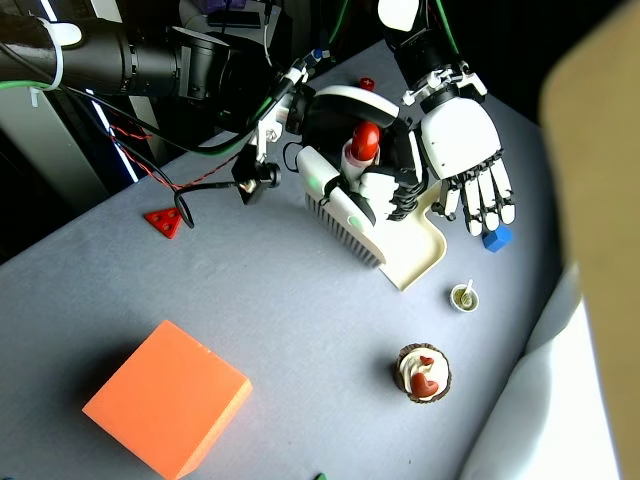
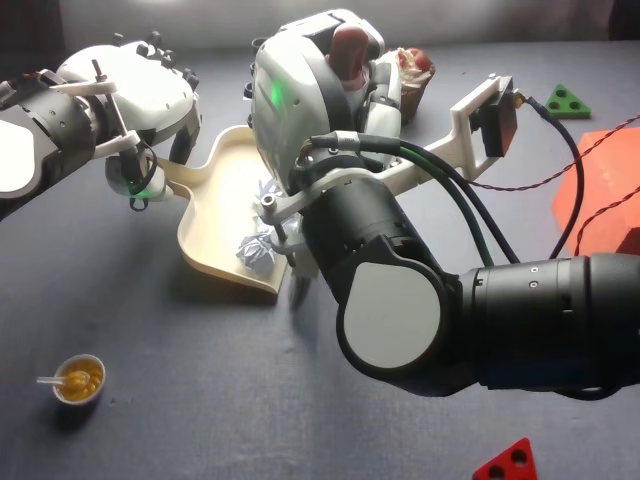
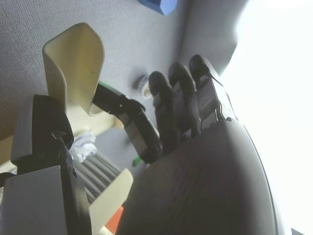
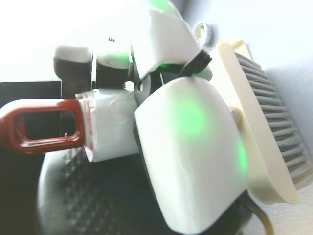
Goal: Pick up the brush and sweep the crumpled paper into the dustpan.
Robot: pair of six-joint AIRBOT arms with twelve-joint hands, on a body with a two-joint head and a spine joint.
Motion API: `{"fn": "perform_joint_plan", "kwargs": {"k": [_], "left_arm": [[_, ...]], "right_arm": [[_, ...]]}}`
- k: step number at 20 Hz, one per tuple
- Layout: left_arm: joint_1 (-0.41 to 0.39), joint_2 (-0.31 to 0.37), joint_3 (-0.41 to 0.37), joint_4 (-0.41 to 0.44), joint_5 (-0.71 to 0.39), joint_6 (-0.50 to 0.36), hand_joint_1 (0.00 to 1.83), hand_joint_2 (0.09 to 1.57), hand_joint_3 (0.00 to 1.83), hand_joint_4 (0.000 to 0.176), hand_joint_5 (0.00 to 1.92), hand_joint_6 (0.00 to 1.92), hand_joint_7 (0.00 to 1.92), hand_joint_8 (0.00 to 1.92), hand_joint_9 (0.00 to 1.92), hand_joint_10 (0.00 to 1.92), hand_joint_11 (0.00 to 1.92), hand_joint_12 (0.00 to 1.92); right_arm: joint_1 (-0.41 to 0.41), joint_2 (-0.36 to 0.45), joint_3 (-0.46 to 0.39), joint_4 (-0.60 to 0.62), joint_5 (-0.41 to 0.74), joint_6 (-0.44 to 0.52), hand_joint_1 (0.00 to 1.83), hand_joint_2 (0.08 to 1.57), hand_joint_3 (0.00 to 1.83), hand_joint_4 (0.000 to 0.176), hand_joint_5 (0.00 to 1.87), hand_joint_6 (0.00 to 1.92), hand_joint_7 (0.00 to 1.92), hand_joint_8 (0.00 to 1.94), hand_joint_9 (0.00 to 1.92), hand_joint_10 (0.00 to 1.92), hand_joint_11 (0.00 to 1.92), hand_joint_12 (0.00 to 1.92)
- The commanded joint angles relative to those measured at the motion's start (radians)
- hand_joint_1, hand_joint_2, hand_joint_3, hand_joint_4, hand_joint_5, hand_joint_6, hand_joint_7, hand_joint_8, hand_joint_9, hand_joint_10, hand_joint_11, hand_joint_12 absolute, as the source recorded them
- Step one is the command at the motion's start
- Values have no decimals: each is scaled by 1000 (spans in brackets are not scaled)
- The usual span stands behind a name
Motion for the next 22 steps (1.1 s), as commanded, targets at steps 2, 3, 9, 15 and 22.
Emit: {"fn": "perform_joint_plan", "kwargs": {"k": [2, 3, 9, 15, 22], "left_arm": [[-6, 6, 3, 34, 82, 5, 1051, 1124, 0, 67, 966, 1003, 381, 5, 216, 8, 7, 255], [-5, 6, 3, 33, 82, 5, 1049, 1125, 1, 71, 965, 1004, 393, 9, 227, 11, 4, 252], [-4, 7, 4, 30, 83, 5, 1070, 1118, 0, 33, 984, 975, 389, 4, 255, 6, 56, 311], [-4, 7, 3, 30, 83, 5, 1065, 1124, 0, 34, 972, 996, 367, 2, 241, 2, 0, 455], [-6, 8, 2, 28, 83, 5, 1056, 1128, 2, 43, 958, 1016, 356, 1, 210, 1, 0, 286]], "right_arm": [[7, -13, 13, -161, -95, 29, 1576, 1191, 0, 176, 1025, 1921, 1057, 1941, 1162, 1921, 1145, 1921], [2, -18, 20, -179, -104, 54, 1584, 1188, 0, 176, 1028, 1921, 1055, 1941, 1163, 1921, 1147, 1921], [-9, -47, 61, -212, -154, 142, 1544, 1202, 1, 176, 953, 1921, 1036, 1941, 1120, 1921, 1105, 1921], [-16, -49, 55, -298, -274, 245, 1571, 1178, 0, 176, 940, 1921, 1064, 1941, 1158, 1921, 1138, 1921], [-17, -32, 49, -347, -313, 265, 1580, 1197, 1, 176, 936, 1921, 1014, 1941, 1151, 1921, 1129, 1921]]}}
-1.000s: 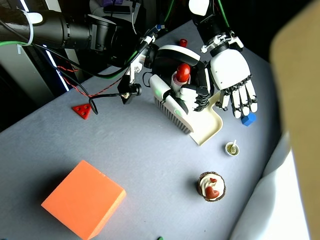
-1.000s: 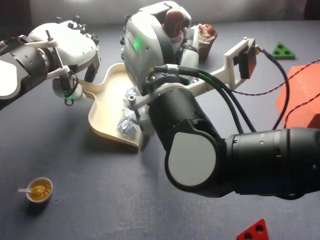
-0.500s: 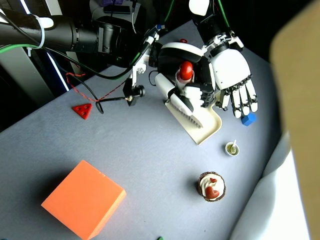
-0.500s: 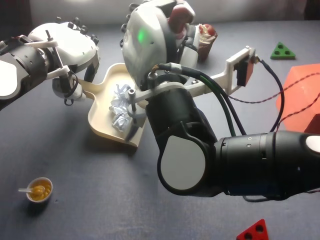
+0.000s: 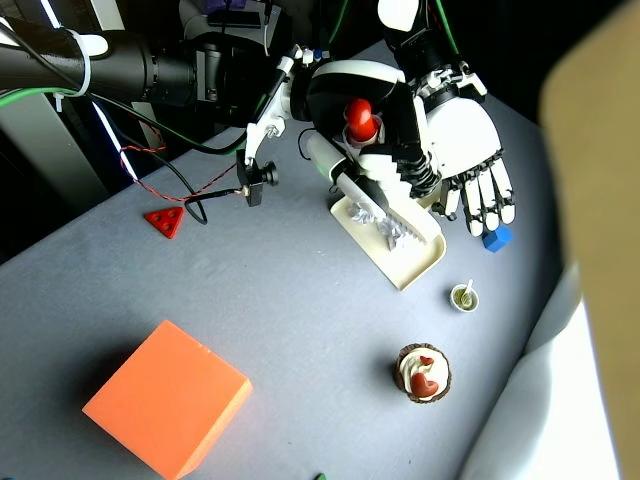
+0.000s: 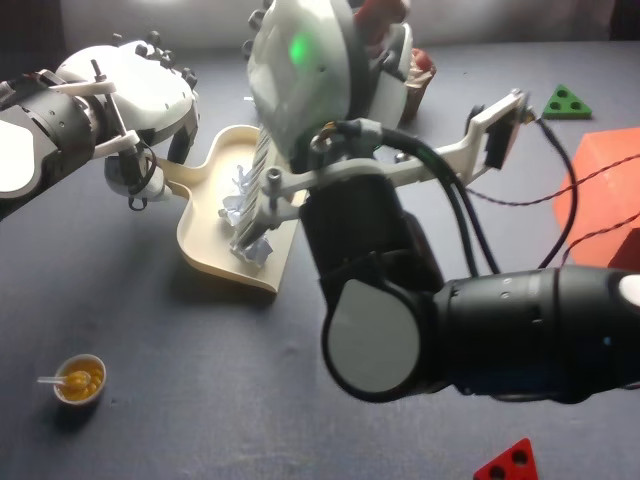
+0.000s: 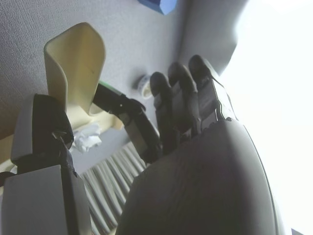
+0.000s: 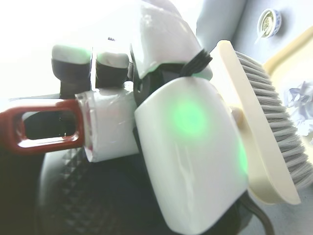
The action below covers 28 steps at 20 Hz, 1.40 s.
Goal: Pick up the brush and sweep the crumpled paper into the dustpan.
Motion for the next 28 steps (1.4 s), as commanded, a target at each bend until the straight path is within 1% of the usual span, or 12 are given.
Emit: {"fn": "perform_joint_plan", "kwargs": {"k": [1, 5, 7, 8, 9, 12, 13, 14, 15, 16, 21, 28], "left_arm": [[-7, 8, 2, 31, 81, 5, 1064, 1127, 0, 29, 964, 1007, 371, 5, 222, 4, 13, 293], [-7, 8, 2, 30, 81, 5, 1049, 1127, 0, 69, 962, 1011, 398, 3, 253, 5, 8, 301], [-9, 9, 2, 30, 81, 5, 1055, 1122, 0, 64, 974, 991, 405, 3, 262, 5, 7, 308], [-9, 10, 2, 30, 81, 5, 1058, 1127, 1, 42, 962, 1010, 404, 2, 247, 4, 0, 276], [-9, 12, 0, 30, 81, 5, 1050, 1131, 1, 57, 954, 1022, 395, 1, 242, 2, 1, 271], [-8, 15, -2, 30, 81, 5, 1059, 1126, 0, 45, 966, 1003, 386, 0, 248, 2, 8, 271], [-8, 16, -3, 30, 80, 5, 1052, 1121, 0, 73, 975, 989, 396, 4, 268, 5, 28, 285], [-7, 17, -5, 30, 80, 5, 1052, 1121, 0, 73, 975, 989, 396, 4, 268, 5, 28, 285], [-6, 18, -6, 27, 81, 5, 1037, 1120, 0, 111, 976, 987, 414, 7, 264, 2, 39, 289], [-7, 18, -5, 27, 82, 5, 1054, 1117, 0, 74, 984, 976, 413, 4, 257, 3, 34, 285], [-8, 17, -4, 28, 83, 5, 1051, 1122, 1, 71, 971, 995, 394, 0, 244, 0, 31, 295], [-8, 18, -4, 26, 83, 5, 1006, 1136, 2, 152, 926, 1059, 390, 0, 264, 1, 7, 332]], "right_arm": [[5, 21, -13, -120, -81, -28, 1575, 1202, 2, 176, 921, 1921, 1004, 1941, 1141, 1921, 1121, 1921], [32, 101, -82, -27, -80, -67, 1552, 1192, 0, 176, 936, 1921, 999, 1941, 1119, 1921, 1108, 1921], [37, 170, -134, 10, -81, -12, 1567, 1193, 0, 176, 935, 1921, 983, 1941, 1100, 1921, 1088, 1921], [37, 197, -154, 20, -78, -6, 1572, 1196, 0, 176, 925, 1921, 973, 1941, 1097, 1921, 1087, 1921], [37, 224, -170, 26, -74, 4, 1566, 1195, 0, 176, 937, 1921, 981, 1941, 1106, 1921, 1110, 1921], [3, 302, -219, 54, -53, 39, 1561, 1195, 0, 176, 953, 1921, 1038, 1941, 1150, 1921, 1132, 1921], [-9, 321, -232, 54, -50, 44, 1568, 1189, 0, 176, 941, 1921, 1026, 1941, 1110, 1921, 1123, 1921], [-21, 335, -244, 54, -50, 44, 1568, 1189, 0, 176, 941, 1921, 1026, 1941, 1110, 1921, 1123, 1921], [-37, 350, -260, 54, -50, 44, 1568, 1189, 0, 176, 934, 1921, 1009, 1941, 1101, 1921, 1115, 1921], [-45, 355, -268, 54, -52, 44, 1573, 1185, 0, 176, 941, 1921, 1011, 1941, 1105, 1921, 1120, 1921], [-54, 355, -281, 146, -66, 90, 1579, 1185, 0, 176, 951, 1921, 1014, 1941, 1135, 1921, 1130, 1921], [-35, 355, -255, 327, -12, 224, 1584, 1184, 0, 176, 971, 1921, 998, 1941, 1115, 1921, 1131, 1921]]}}
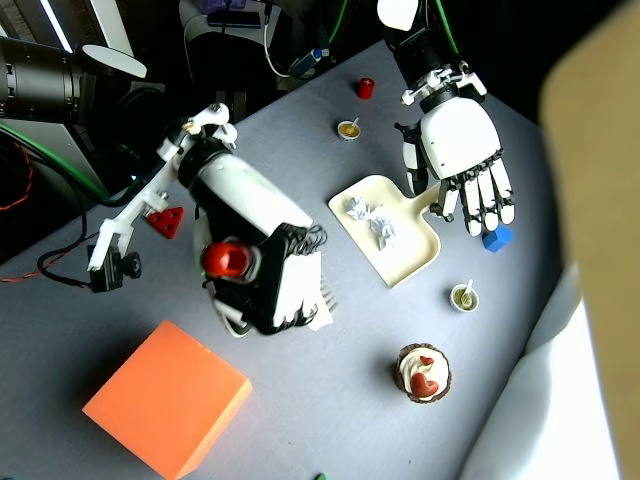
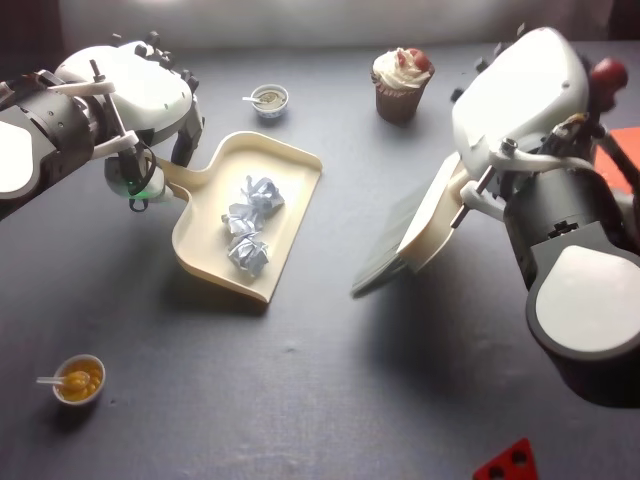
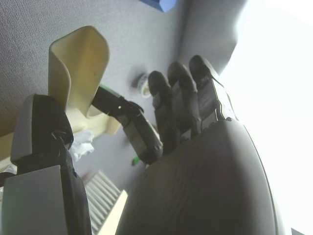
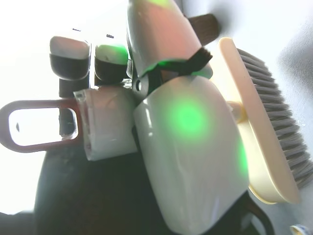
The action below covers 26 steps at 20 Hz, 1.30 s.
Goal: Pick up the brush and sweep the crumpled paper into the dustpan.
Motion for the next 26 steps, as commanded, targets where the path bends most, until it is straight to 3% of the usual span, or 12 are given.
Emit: {"fn": "perform_joint_plan", "kwargs": {"k": [1, 2, 3, 10, 11, 13, 14, 16, 18, 23, 24, 26], "left_arm": [[-8, 14, 1, 28, 83, 5, 1004, 1130, 0, 171, 933, 1047, 384, 0, 270, 2, 9, 345], [-8, 14, 0, 28, 83, 5, 982, 1098, 0, 78, 828, 416, 337, 0, 232, 0, 7, 297], [-8, 14, 0, 28, 83, 5, 961, 1071, 0, 69, 819, 135, 304, 0, 211, 0, 1, 281], [-14, 14, 1, 28, 84, 5, 877, 1016, 0, 110, 727, 1, 274, 4, 191, 5, 9, 190], [-15, 14, 1, 29, 84, 5, 884, 1009, 0, 108, 737, 5, 292, 10, 207, 10, 27, 196], [-16, 14, 0, 30, 84, 5, 853, 1022, 0, 119, 716, 2, 276, 4, 196, 7, 19, 190], [-16, 15, -1, 30, 84, 5, 878, 1013, 0, 108, 735, 8, 293, 10, 213, 12, 26, 191], [-16, 16, -4, 30, 84, 5, 882, 1011, 0, 108, 753, 12, 303, 10, 200, 4, 25, 188], [-18, 17, -8, 27, 84, 5, 870, 1032, 5, 108, 750, 7, 289, 1, 185, 0, 28, 187], [-51, 20, -9, 23, 83, 6, 873, 1030, 3, 99, 750, 6, 280, 0, 177, 0, 14, 179], [-60, 21, -8, 23, 82, 6, 881, 1030, 2, 92, 760, 8, 287, 2, 179, 1, 18, 182], [-74, 26, -8, 19, 77, 6, 871, 1041, 5, 98, 759, 5, 276, 0, 175, 0, 7, 177]], "right_arm": [[14, 7, 10, -86, -37, 14, 1576, 1183, 0, 176, 963, 1921, 981, 1941, 1093, 1921, 1103, 1921], [15, 10, 17, -63, 8, 48, 1573, 1186, 0, 176, 954, 1921, 974, 1941, 1083, 1921, 1095, 1921], [20, 18, 21, -44, 64, 74, 1578, 1184, 0, 176, 950, 1921, 972, 1941, 1080, 1921, 1096, 1921], [53, 32, 45, -86, 146, 127, 1501, 1151, 0, 170, 946, 1921, 962, 1941, 1087, 1921, 1105, 1921], [53, 34, 41, -87, 140, 121, 1388, 1117, 0, 0, 876, 1881, 947, 1941, 1060, 1921, 1074, 1921], [53, 50, 22, -87, 132, 114, 1205, 1079, 0, 0, 1032, 1004, 919, 1941, 989, 1921, 984, 1921], [53, 59, 8, -87, 129, 105, 1186, 1056, 0, 0, 1103, 823, 893, 1941, 943, 1921, 935, 1921], [53, 72, -15, -87, 124, 94, 1065, 937, 0, 0, 645, 1833, 679, 1941, 703, 1921, 726, 1921], [53, 81, -34, -87, 118, 86, 961, 858, 0, 49, 431, 1917, 461, 1941, 460, 1921, 441, 1921], [51, 112, -91, -23, 111, 23, 885, 828, 0, 71, 410, 1916, 296, 1941, 278, 1921, 216, 1921], [51, 121, -106, -6, 111, 16, 734, 806, 0, 7, 389, 543, 346, 984, 248, 1497, 178, 1727], [51, 127, -136, 29, 122, 17, 563, 838, 0, 0, 398, 11, 566, 62, 495, 418, 193, 1237]]}}
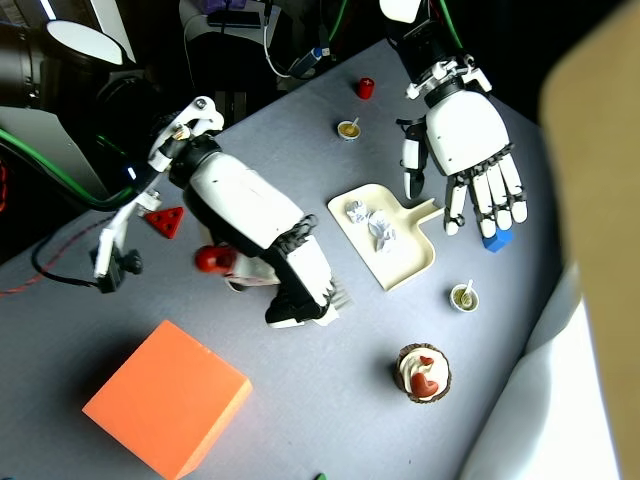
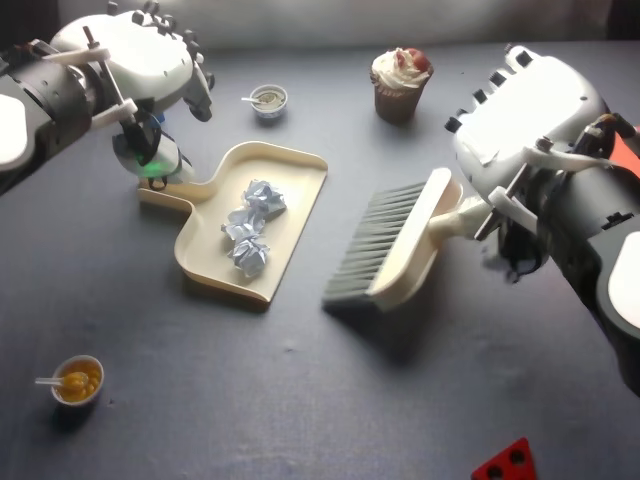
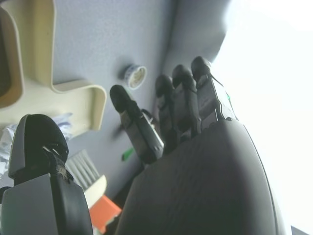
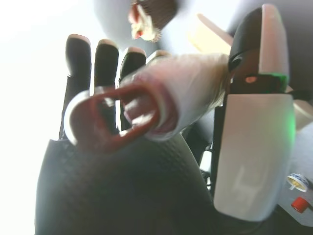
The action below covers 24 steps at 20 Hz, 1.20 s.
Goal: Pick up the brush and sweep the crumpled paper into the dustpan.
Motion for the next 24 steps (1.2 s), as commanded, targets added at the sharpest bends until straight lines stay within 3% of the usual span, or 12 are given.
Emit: {"fn": "perform_joint_plan", "kwargs": {"k": [1, 2, 3, 5, 9, 12, 17, 18, 19, 21, 23, 24], "left_arm": [[-18, 14, 0, 29, 73, 6, 833, 1044, 6, 114, 759, 3, 290, 4, 194, 6, 28, 186], [-25, 19, -3, 28, 70, 6, 813, 1053, 9, 118, 742, 0, 290, 3, 203, 8, 27, 185], [-33, 28, -12, 28, 68, 6, 874, 1024, 0, 86, 793, 6, 355, 6, 241, 8, 56, 194], [-43, 41, -24, 23, 66, 6, 854, 1030, 4, 89, 784, 0, 357, 0, 239, 2, 46, 188], [-61, 47, -31, 15, 64, 6, 803, 1055, 13, 113, 722, 1, 322, 0, 217, 0, 28, 179], [-78, 57, -54, 20, 63, 6, 849, 1037, 0, 92, 750, 12, 339, 8, 233, 7, 43, 184], [-111, 64, -76, 17, 65, 5, 824, 1038, 0, 103, 712, 0, 344, 7, 242, 8, 48, 184], [-115, 64, -78, 14, 65, 5, 837, 1032, 0, 91, 718, 3, 353, 9, 248, 9, 55, 187], [-118, 63, -80, 14, 65, 5, 848, 1023, 0, 80, 721, 4, 365, 11, 268, 14, 58, 189], [-125, 63, -89, 17, 63, 5, 802, 1030, 0, 89, 682, 0, 363, 7, 271, 11, 54, 187], [-134, 65, -100, 16, 62, 5, 791, 1035, 0, 69, 685, 2, 388, 3, 313, 8, 89, 213], [-137, 68, -107, 17, 62, 5, 777, 1036, 0, 77, 678, 0, 388, 0, 319, 6, 96, 219]], "right_arm": [[12, 12, -16, -60, -2, 17, 498, 822, 0, 0, 260, 9, 462, 9, 515, 68, 279, 757], [18, 35, -29, -23, 43, 50, 498, 810, 1, 0, 230, 5, 405, 14, 459, 14, 298, 534], [24, 57, -38, 18, 89, 83, 467, 809, 0, 0, 192, 4, 339, 4, 366, 2, 290, 324], [24, 67, -43, 22, 100, 96, 360, 817, 0, 0, 115, 0, 242, 0, 240, 1, 244, 94], [24, 72, -43, -6, 101, 96, 213, 807, 0, 0, 103, 2, 184, 0, 173, 0, 168, 34], [24, 89, -63, -59, 70, 109, 131, 798, 0, 0, 109, 8, 173, 6, 164, 5, 164, 27], [11, 95, -110, -184, -164, 42, 0, 831, 3, 0, 170, 8, 226, 6, 207, 6, 172, 20], [11, 107, -133, -210, -211, 2, 0, 832, 2, 0, 185, 10, 233, 5, 212, 5, 180, 22], [11, 116, -148, -230, -233, -18, 0, 829, 0, 0, 200, 14, 239, 7, 221, 8, 185, 23], [11, 134, -186, -242, -256, -76, 0, 846, 8, 0, 190, 7, 239, 5, 220, 6, 163, 13], [9, 152, -210, -239, -271, -91, 0, 883, 23, 0, 193, 6, 252, 9, 232, 10, 174, 16], [9, 169, -219, -227, -266, -71, 0, 890, 24, 0, 194, 6, 249, 7, 230, 8, 182, 20]]}}
